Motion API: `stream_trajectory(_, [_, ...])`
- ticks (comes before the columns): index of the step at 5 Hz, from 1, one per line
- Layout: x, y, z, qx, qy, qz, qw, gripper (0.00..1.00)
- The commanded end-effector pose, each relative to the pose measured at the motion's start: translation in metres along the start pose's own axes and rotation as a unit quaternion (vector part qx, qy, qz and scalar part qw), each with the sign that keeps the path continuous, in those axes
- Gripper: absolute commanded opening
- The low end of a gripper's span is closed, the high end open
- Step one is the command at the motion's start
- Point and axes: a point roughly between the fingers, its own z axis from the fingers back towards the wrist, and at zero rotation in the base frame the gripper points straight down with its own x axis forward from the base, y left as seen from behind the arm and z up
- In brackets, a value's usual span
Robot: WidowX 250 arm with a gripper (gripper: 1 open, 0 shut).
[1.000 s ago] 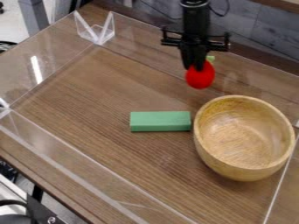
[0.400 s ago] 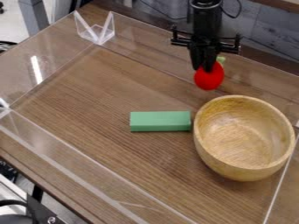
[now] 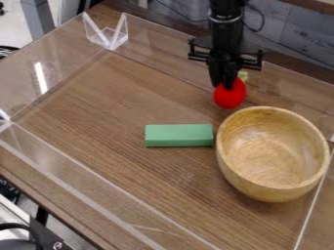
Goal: Move the red fruit to the right
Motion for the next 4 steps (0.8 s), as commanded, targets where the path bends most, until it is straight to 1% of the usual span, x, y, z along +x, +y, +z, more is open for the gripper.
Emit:
stream_trajectory(1, [0.007,0.000,0.005,0.001,-0.021,0.005,0.9998,0.00])
stream_trajectory(3, [0.006,0.004,-0.012,-0.001,-0.028,-0.004,0.9996,0.00])
stream_trajectory(4, [0.006,0.002,0.001,-0.001,-0.034,0.007,0.9994,0.00])
